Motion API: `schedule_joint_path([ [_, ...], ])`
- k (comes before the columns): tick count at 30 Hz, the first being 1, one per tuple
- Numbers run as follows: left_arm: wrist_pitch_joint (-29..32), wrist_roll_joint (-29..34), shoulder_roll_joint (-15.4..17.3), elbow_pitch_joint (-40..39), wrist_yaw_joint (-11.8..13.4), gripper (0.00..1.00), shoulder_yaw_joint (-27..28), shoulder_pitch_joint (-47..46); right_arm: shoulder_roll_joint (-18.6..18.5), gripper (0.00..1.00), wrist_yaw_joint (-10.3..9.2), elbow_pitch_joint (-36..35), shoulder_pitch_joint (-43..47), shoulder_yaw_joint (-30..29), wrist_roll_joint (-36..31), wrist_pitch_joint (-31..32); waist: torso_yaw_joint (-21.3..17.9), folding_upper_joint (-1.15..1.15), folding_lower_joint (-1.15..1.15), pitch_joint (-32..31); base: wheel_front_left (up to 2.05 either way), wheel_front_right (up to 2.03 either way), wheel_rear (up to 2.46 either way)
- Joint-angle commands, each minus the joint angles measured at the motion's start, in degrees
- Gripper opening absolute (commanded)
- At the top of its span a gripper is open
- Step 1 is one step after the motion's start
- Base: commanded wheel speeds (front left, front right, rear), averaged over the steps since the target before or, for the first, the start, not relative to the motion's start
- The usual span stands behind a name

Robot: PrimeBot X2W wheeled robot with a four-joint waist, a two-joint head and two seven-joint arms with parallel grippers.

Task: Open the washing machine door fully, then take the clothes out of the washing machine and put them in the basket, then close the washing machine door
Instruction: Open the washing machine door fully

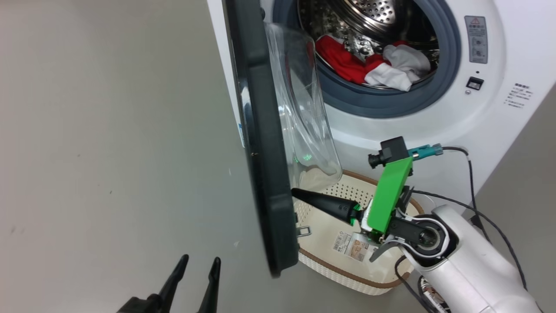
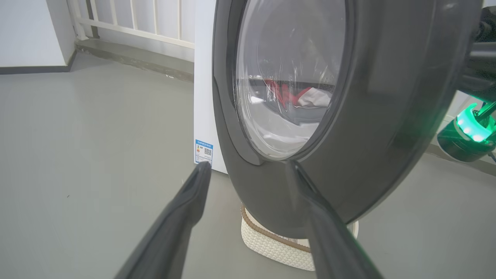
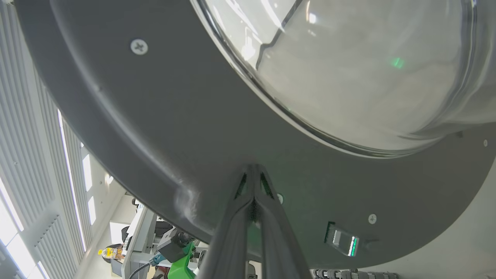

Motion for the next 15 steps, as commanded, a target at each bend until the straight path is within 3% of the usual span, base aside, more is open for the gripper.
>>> schedule_joint_path([
  [1, -0.7, -0.19, 0.48, -1.47, 0.59, 1.0, 2.0, -0.56, 1.95, 0.0, 0.3, -2.03, -0.13, 0.75, -1.03, 0.65, 0.72, 0.0, 0.0, -0.04, 0.0, 0.0, 0.0],
  [15, -0.7, -1.69, 0.48, -3.15, 2.75, 1.0, 3.55, -0.37, 5.39, 0.0, 0.3, -0.04, -3.84, 3.3, -1.46, 1.33, 2.17, 0.0, 0.0, 2.01, 0.0, 0.0, 0.0],
])
